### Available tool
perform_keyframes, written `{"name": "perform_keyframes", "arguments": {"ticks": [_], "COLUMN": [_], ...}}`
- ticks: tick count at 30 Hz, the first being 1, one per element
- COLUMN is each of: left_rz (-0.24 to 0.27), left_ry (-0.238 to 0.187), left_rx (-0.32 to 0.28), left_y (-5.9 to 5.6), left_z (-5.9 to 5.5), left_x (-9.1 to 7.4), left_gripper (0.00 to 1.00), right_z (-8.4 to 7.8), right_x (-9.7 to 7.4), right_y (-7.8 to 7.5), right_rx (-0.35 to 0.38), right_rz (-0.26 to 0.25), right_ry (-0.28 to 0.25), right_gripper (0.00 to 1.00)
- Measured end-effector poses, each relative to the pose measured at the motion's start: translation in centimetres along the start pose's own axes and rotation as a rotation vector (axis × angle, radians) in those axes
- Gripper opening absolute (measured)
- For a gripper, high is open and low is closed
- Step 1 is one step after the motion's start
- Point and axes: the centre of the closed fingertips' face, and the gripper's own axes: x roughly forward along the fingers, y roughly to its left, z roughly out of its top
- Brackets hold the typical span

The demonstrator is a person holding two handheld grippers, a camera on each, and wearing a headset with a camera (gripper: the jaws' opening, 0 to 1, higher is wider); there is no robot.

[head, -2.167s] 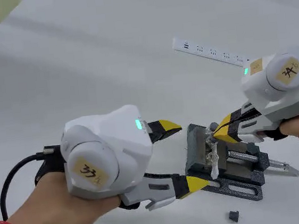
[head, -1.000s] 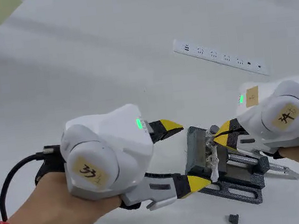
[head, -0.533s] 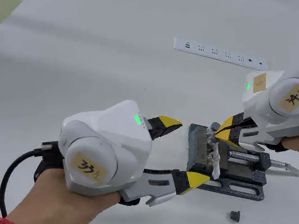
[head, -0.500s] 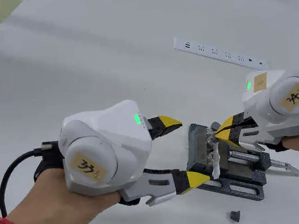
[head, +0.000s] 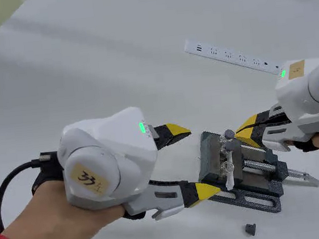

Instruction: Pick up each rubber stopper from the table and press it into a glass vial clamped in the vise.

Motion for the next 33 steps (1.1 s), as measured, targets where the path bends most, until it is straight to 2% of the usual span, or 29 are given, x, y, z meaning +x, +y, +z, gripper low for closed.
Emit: {"name": "perform_keyframes", "arguments": {"ticks": [2, 14, 21, 24, 33], "left_rz": [-0.001, -0.013, -0.017, -0.020, -0.014], "left_ry": [0.002, 0.026, 0.043, 0.056, 0.068], "left_rx": [0.002, 0.032, 0.046, 0.055, 0.053], "left_y": [0.0, -0.6, -0.9, -1.4, -1.8], "left_z": [0.0, 0.2, 0.2, 0.3, 0.3], "left_x": [-0.1, -0.7, -1.3, -1.5, -2.2], "left_gripper": [0.52, 0.54, 0.56, 0.57, 0.59], "right_z": [-0.3, -1.1, -1.7, -2.3, -3.6], "right_x": [-0.2, -1.6, -2.9, -3.4, -4.4], "right_y": [-0.2, 0.7, 1.5, 1.9, 3.2], "right_rx": [0.003, 0.056, 0.080, 0.091, 0.131], "right_rz": [-0.006, -0.007, -0.017, -0.017, -0.014], "right_ry": [-0.001, -0.035, -0.066, -0.077, -0.118], "right_gripper": [0.00, 0.00, 0.09, 0.14, 0.21]}}
